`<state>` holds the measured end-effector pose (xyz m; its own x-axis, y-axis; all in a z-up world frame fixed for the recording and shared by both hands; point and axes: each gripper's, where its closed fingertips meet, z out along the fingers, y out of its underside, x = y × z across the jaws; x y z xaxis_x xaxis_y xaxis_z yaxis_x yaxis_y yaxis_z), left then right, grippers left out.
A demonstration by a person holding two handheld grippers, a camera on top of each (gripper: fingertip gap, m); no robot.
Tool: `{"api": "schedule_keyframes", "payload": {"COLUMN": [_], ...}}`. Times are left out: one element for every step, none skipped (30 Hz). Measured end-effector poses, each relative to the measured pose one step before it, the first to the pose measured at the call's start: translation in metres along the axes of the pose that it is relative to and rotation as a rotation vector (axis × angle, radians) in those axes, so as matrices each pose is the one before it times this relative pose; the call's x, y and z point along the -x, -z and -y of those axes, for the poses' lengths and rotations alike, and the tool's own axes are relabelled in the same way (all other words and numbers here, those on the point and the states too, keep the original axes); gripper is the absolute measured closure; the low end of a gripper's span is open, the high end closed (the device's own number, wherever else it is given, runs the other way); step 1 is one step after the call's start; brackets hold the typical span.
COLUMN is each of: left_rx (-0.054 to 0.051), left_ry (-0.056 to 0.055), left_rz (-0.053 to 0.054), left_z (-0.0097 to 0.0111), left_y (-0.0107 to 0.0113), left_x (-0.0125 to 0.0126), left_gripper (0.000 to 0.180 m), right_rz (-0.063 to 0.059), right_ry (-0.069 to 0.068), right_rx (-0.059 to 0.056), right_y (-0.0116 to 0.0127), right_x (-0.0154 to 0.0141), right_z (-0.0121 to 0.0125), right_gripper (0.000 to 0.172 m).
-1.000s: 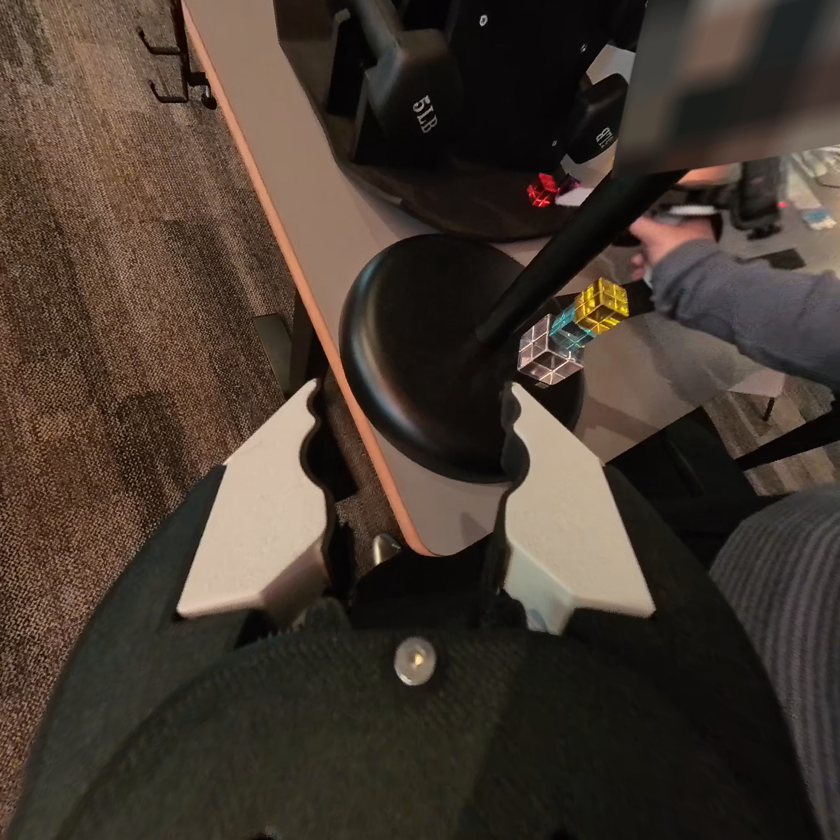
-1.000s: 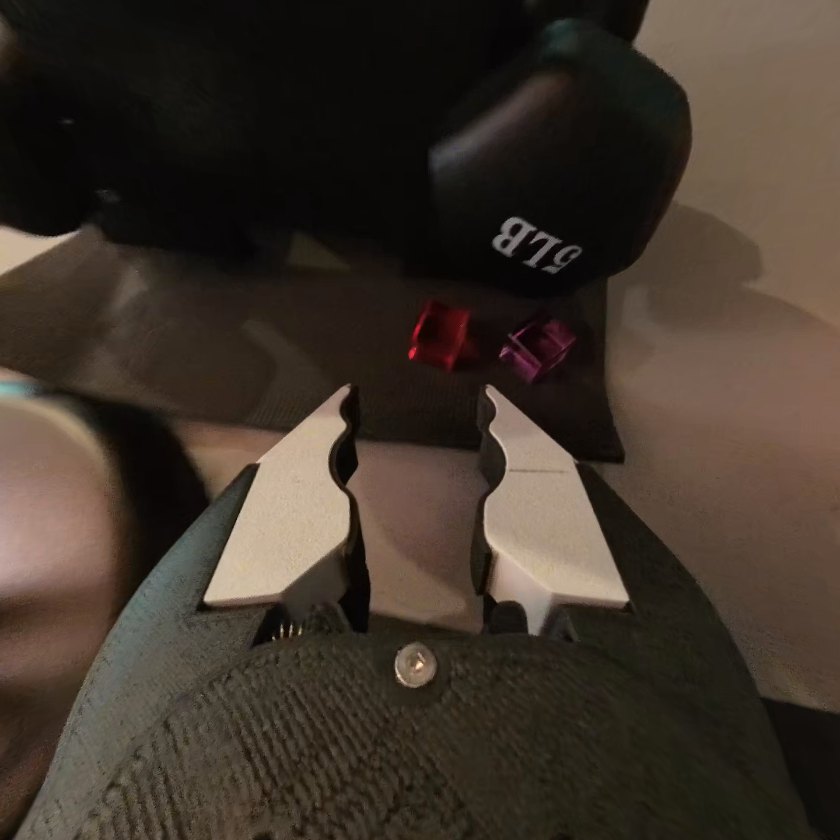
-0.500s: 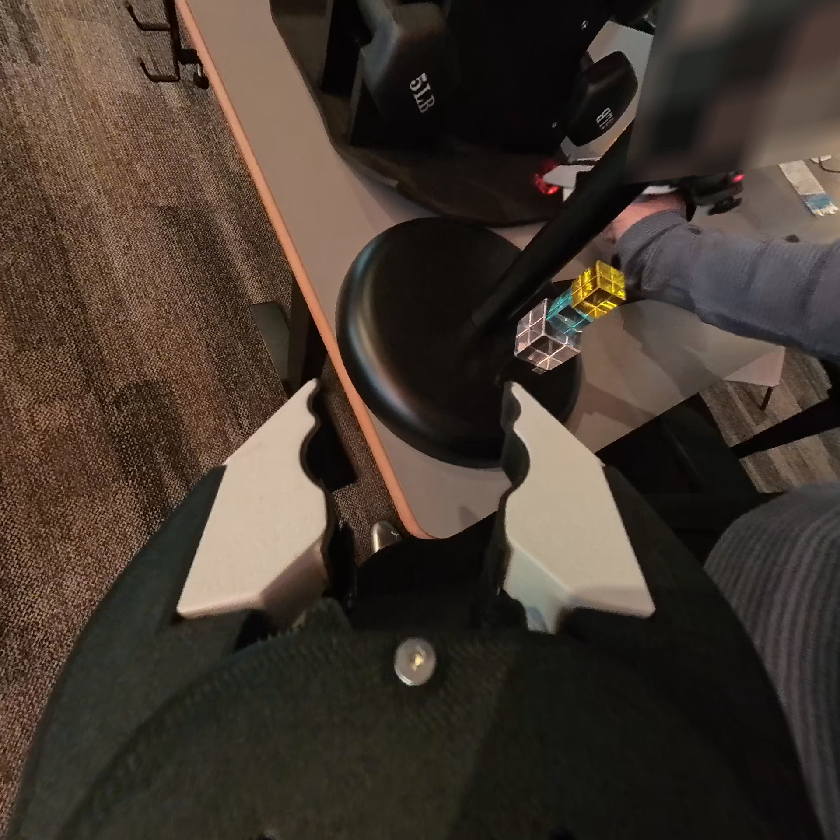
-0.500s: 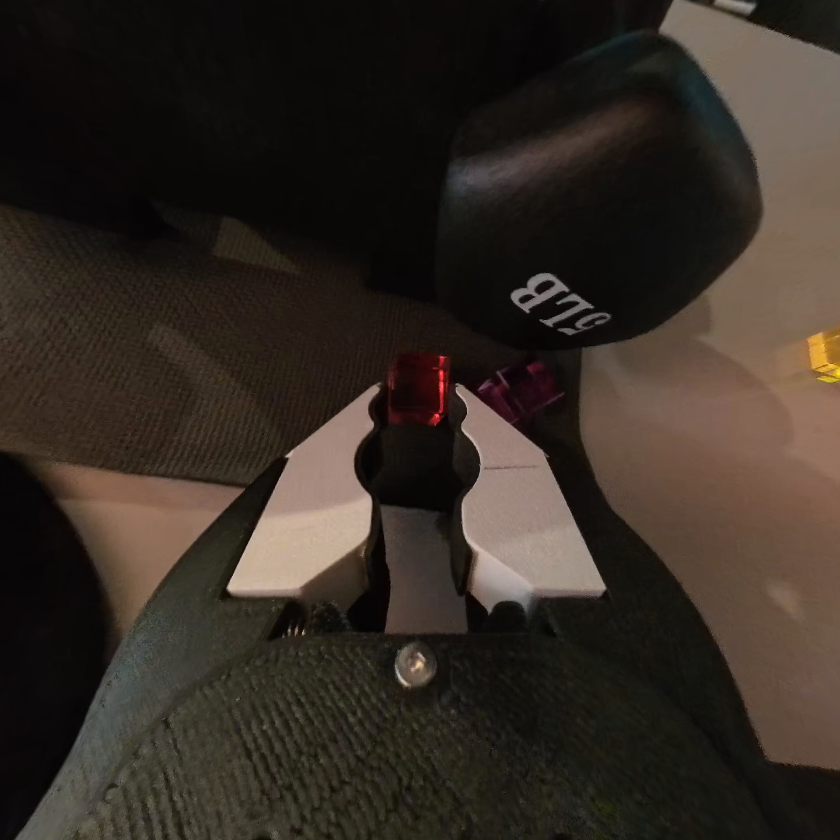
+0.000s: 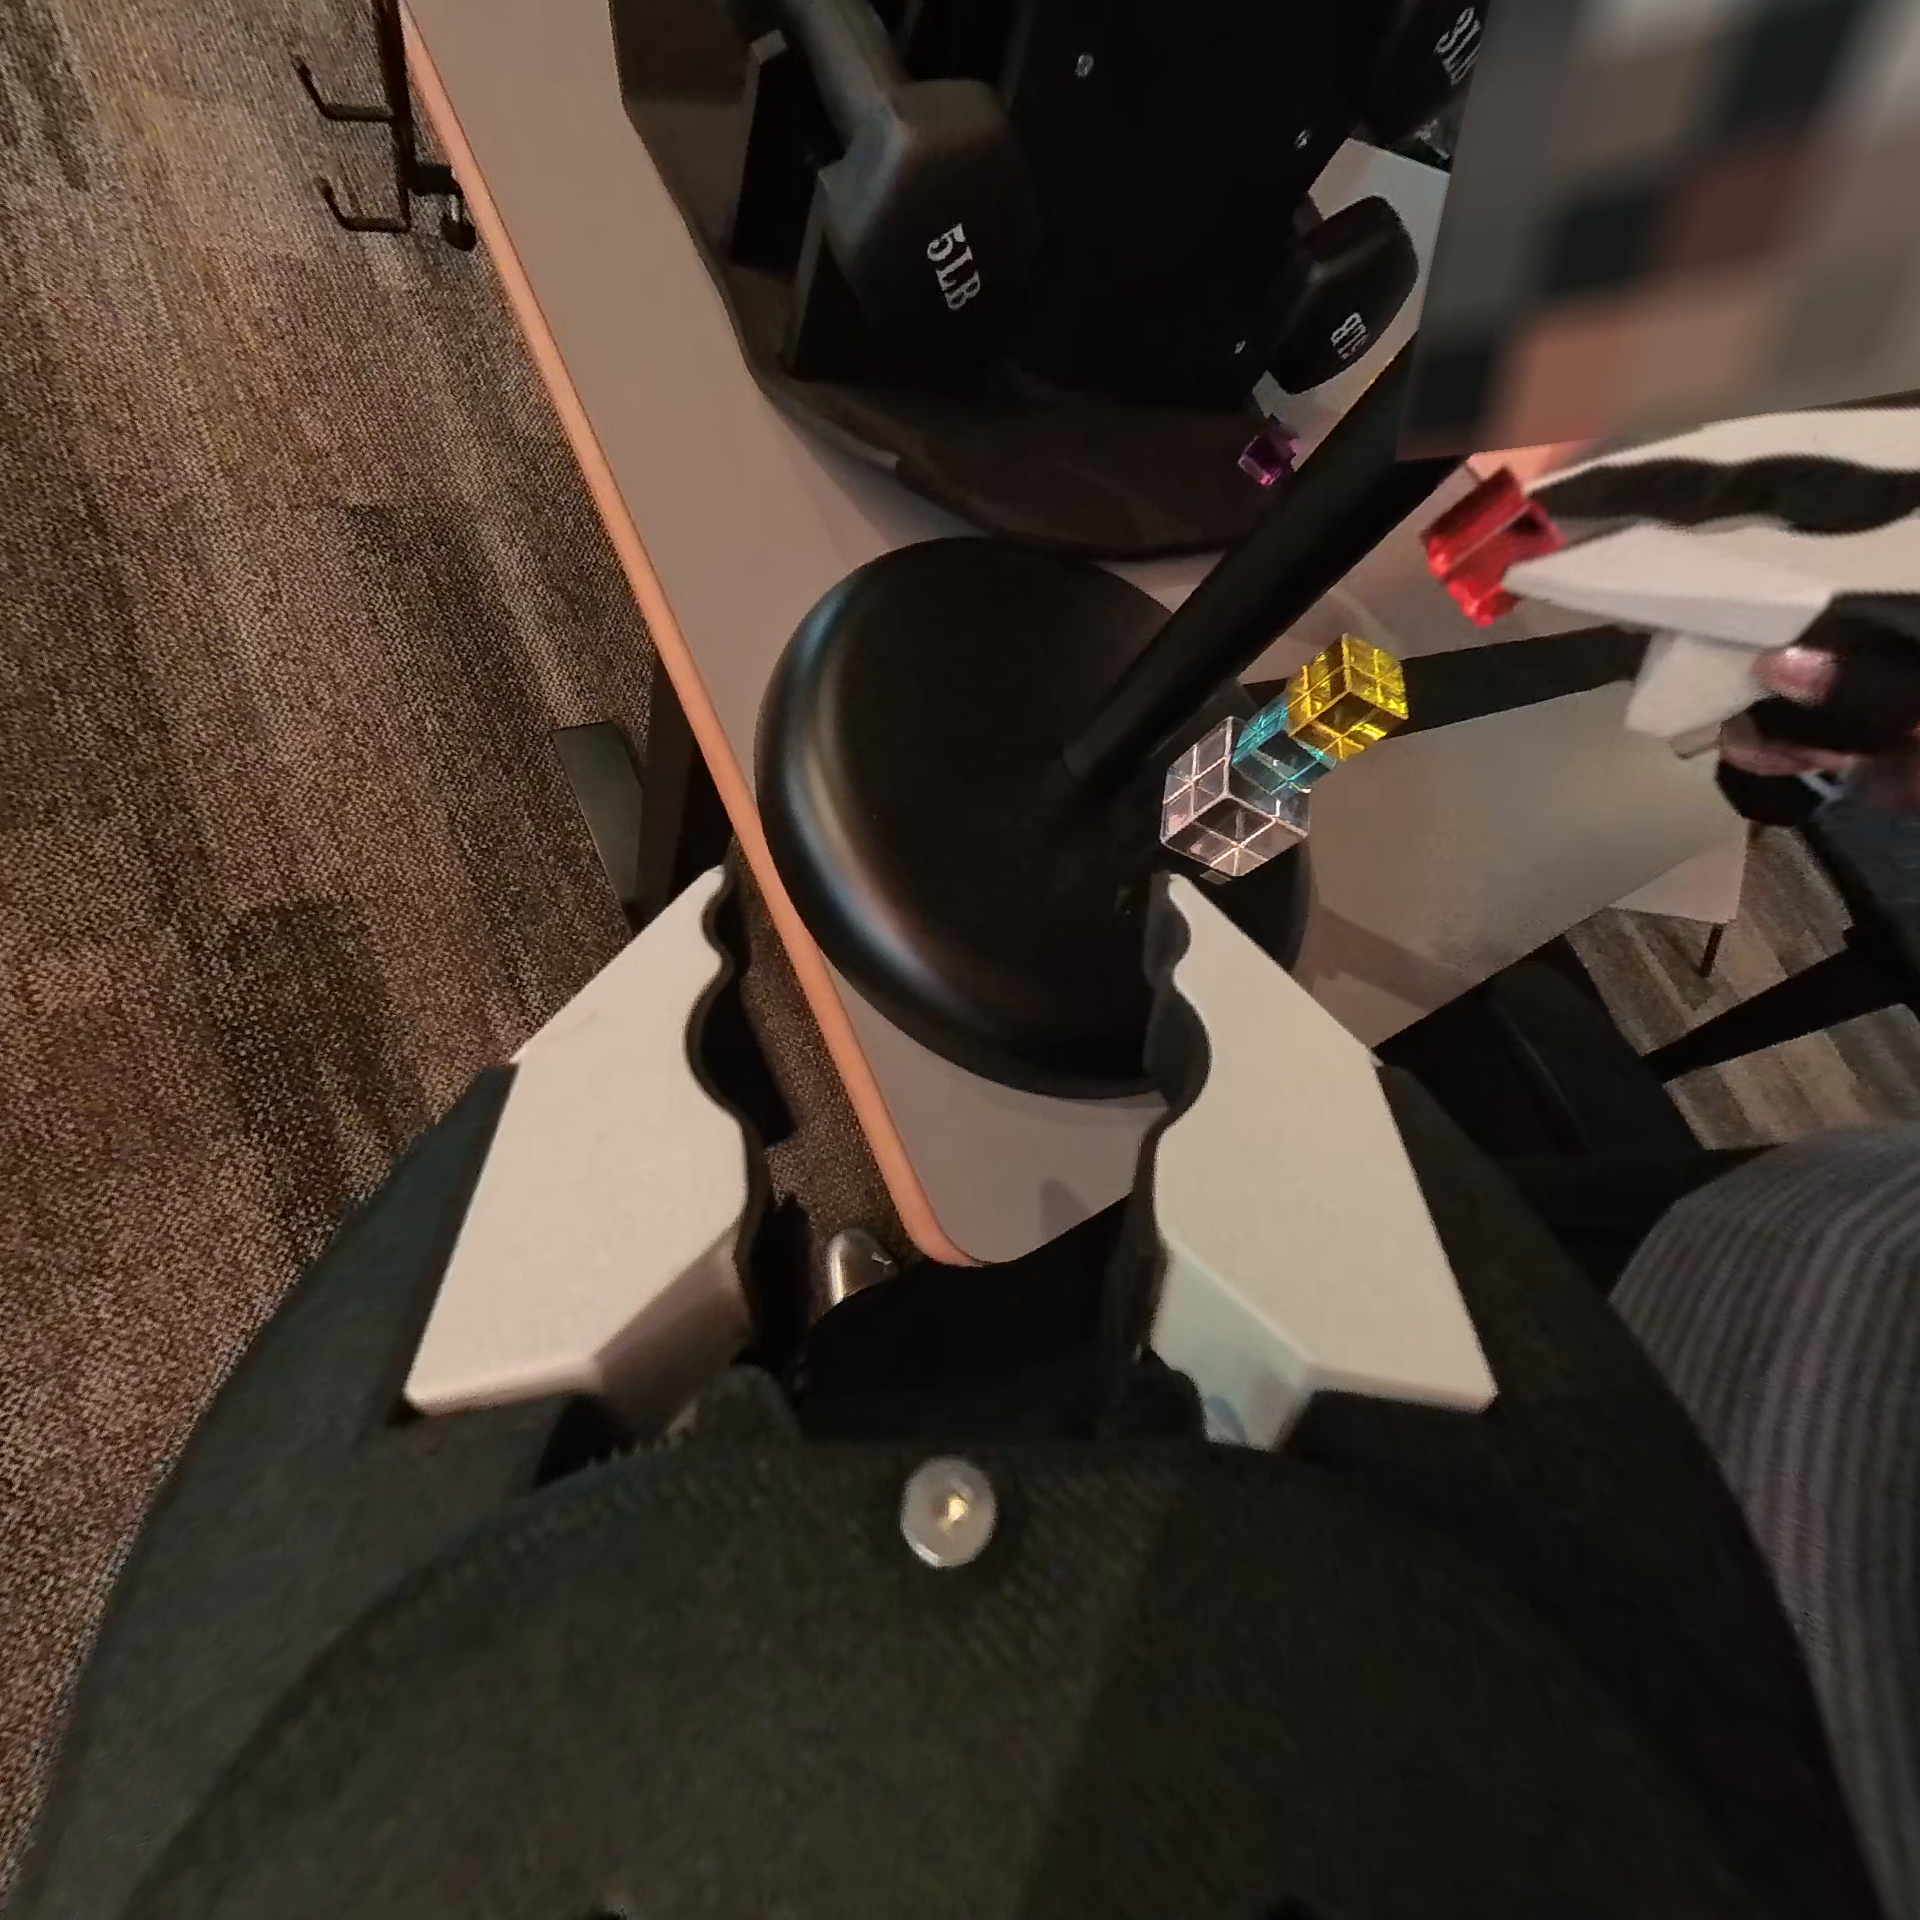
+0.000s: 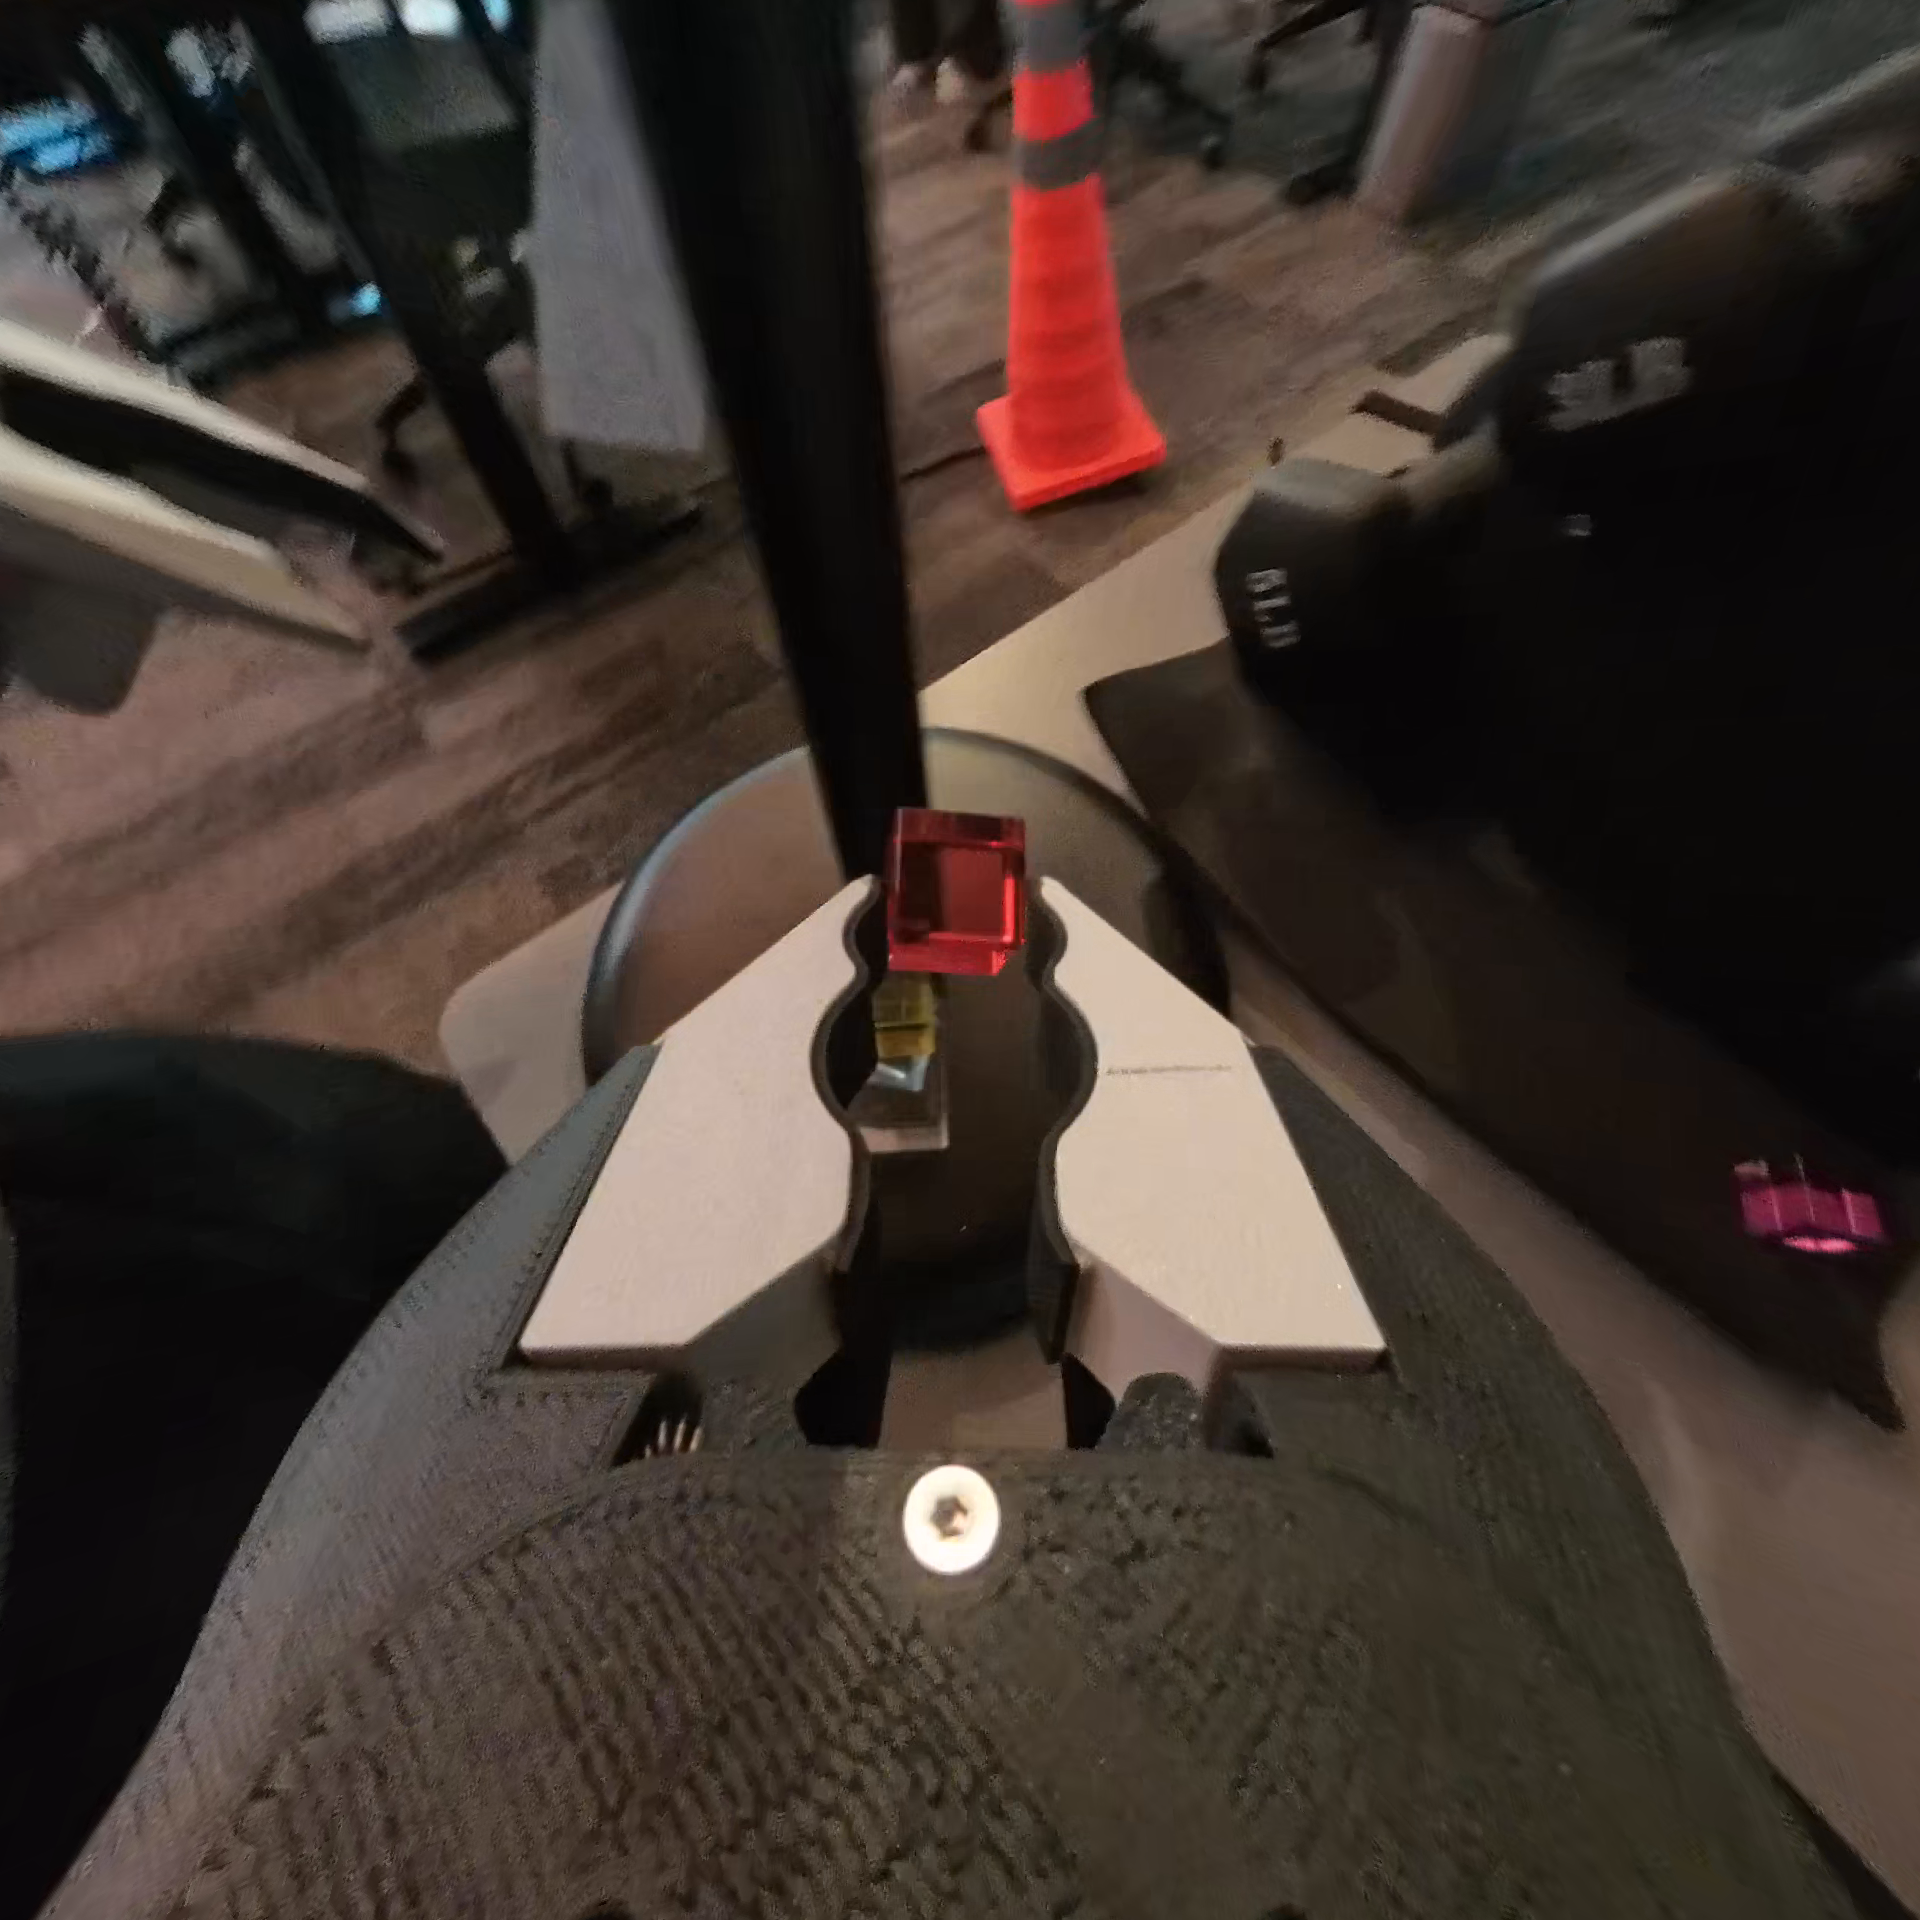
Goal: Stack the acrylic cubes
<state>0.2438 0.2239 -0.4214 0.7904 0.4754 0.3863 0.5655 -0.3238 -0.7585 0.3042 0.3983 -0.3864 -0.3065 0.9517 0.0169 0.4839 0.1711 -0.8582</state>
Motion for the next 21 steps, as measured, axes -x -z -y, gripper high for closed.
{"api": "schedule_keyframes", "payload": {"left_rx": [-0.0012, -0.0025, -0.0026, -0.0018, -0.0005, 0.0002, 0.0002, -0.0003, -0.0009, 0.0004, 0.0008, 0.0002, -0.0006, -0.0019, -0.0029, -0.0039, -0.0035, -0.0028, -0.0011, 0.0007, 0.0017], "left_ry": [-0.001, -0.0011, -0.0003, -0.0008, -0.0015, -0.0012, 0.0005, 0.0022, 0.0025, 0.0022, 0.0016, 0.0012, 0.0009, 0.0003, 0.0002, 0.0011, 0.0022, 0.0024, 0.0016, 0.0007, 0.0014], "left_rz": [-0.0002, -0.0001, -0.0003, 0.0002, 0.0017, 0.0024, 0.0024, 0.0025, 0.0027, 0.0031, 0.0034, 0.003, 0.0029, 0.0032, 0.0037, 0.004, 0.003, 0.0019, 0.0015, 0.0014, 0.0005], "left_z": [0.00018, 0.00054, 0.00048, 0.00033, 0.00001, -0.00048, -0.00054, -0.00066, -0.00064, -0.00089, -0.00077, -0.00058, -0.00025, 0.00024, 0.00055, 0.00061, 0.00045, 0.00003, -0.00042, -0.00082, -0.00094], "left_y": [-0.00036, -0.00014, 0.00004, 0.00018, 0.0004, 0.00057, 0.00071, 0.00095, 0.00092, 0.00095, 0.00076, 0.00069, 0.00058, 0.00069, 0.00081, 0.00082, 0.00088, 0.00067, 0.00033, 0.00006, -0.00016], "left_x": [-0.00031, -0.00031, -0.00054, -0.00038, -0.00024, 0.00001, 0.00023, 0.00036, 0.00054, 0.00066, 0.0008, 0.00069, 0.00054, 0.00047, 0.00036, 0.00056, 0.00043, 0.00029, 0.00029, 0.00029, 0.00001], "left_gripper": [0.104, 0.104, 0.104, 0.104, 0.104, 0.104, 0.104, 0.104, 0.104, 0.104, 0.104, 0.104, 0.104, 0.104, 0.104, 0.104, 0.104, 0.104, 0.104, 0.104, 0.104], "right_rz": [0.0095, 0.002, 0.0069, 0.0118, 0.0082, 0.0021, 0.0003, 0.0004, -0.002, -0.0039, 0.0026, 0.0066, 0.0083, 0.0035, -0.0077, -0.0352, -0.0732, -0.1162, -0.1402, -0.1165, -0.0747], "right_ry": [0.035, 0.0295, 0.0181, 0.0071, 0.0031, 0.0048, 0.0083, 0.0094, 0.0088, 0.0051, -0.0017, -0.0092, -0.0174, -0.0232, -0.0213, -0.0206, -0.0233, -0.0187, -0.0106, -0.0207, -0.0453], "right_rx": [0.0207, 0.0147, 0.0129, 0.011, 0.0088, 0.0086, 0.0132, 0.0183, 0.0117, -0.0061, -0.0036, -0.0034, -0.0215, -0.0426, -0.0526, -0.0471, -0.0268, 0.0037, 0.028, 0.0357, 0.0413], "right_y": [-0.00198, -0.00204, -0.00208, -0.00199, -0.00169, -0.00153, -0.0014, -0.00164, -0.00127, -0.00043, -0.00009, 0.00045, 0.00183, 0.00421, 0.00593, 0.00691, 0.00626, 0.00394, -0.00058, -0.00718, -0.01281], "right_x": [0.00561, 0.00328, 0.00295, 0.00291, 0.00213, 0.00113, 0.00075, 0.00076, 0.00036, 0.0002, 0.00063, 0.00099, 0.001, -0.00048, -0.00388, -0.01095, -0.02031, -0.03068, -0.03689, -0.03379, -0.02638], "right_z": [-0.00194, -0.00161, -0.0015, -0.00145, -0.00136, -0.0018, -0.003, -0.00409, -0.00328, -0.0004, -0.00011, -0.00012, 0.00214, 0.00438, 0.00502, 0.0032, -0.00112, -0.00812, -0.01412, -0.01633, -0.0155], "right_gripper": [0.147, 0.147, 0.147, 0.147, 0.147, 0.147, 0.147, 0.147, 0.147, 0.147, 0.147, 0.145, 0.128, 0.114, 0.107, 0.105, 0.105, 0.107, 0.111, 0.112, 0.113]}}
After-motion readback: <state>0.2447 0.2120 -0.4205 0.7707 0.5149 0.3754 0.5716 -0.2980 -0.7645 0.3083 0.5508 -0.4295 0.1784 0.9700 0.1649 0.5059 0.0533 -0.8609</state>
